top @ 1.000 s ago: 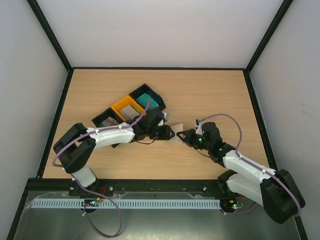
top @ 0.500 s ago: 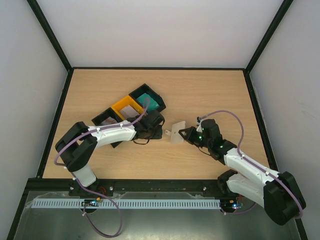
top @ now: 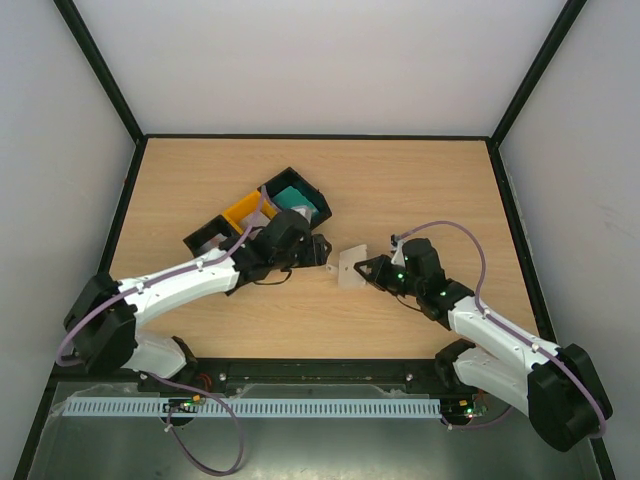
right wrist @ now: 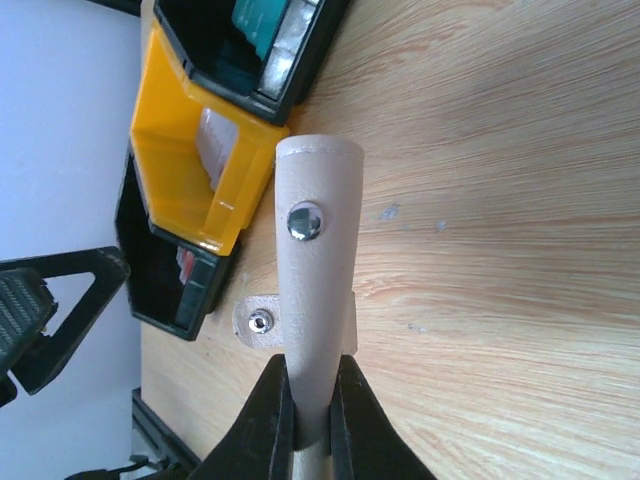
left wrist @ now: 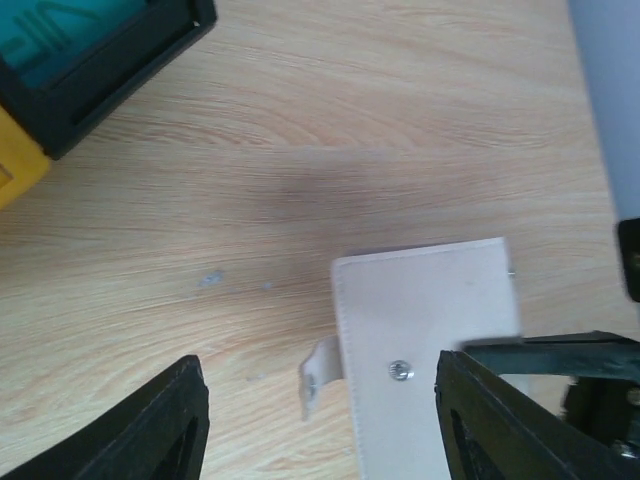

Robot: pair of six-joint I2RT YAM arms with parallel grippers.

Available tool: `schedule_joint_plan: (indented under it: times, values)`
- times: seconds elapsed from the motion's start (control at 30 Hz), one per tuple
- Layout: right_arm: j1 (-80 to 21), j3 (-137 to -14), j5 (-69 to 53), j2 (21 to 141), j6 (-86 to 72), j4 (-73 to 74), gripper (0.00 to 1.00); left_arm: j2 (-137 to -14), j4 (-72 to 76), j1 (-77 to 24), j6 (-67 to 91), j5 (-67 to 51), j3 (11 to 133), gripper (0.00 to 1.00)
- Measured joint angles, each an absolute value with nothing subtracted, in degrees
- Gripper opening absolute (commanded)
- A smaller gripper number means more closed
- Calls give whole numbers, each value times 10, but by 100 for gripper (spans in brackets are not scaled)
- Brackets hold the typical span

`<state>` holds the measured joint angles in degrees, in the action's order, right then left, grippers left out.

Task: Put the credit cards into the card holder
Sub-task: Open the card holder at the center of the board.

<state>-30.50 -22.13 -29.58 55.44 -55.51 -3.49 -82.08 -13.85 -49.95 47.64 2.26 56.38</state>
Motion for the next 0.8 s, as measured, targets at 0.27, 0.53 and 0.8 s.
schedule_joint_plan:
  times: [0.27, 0.53, 0.8]
  values:
    - [-305, -221, -335, 554, -579, -75, 2, -811, -94, -498, 490, -29, 519, 47]
    - [-305, -221, -356, 557, -598, -105, 2, -815, -73, -498, 503, -52, 476, 33]
    - [-305, -220, -369, 559, -609, -116, 2, -828, -37, -498, 506, -73, 476, 13]
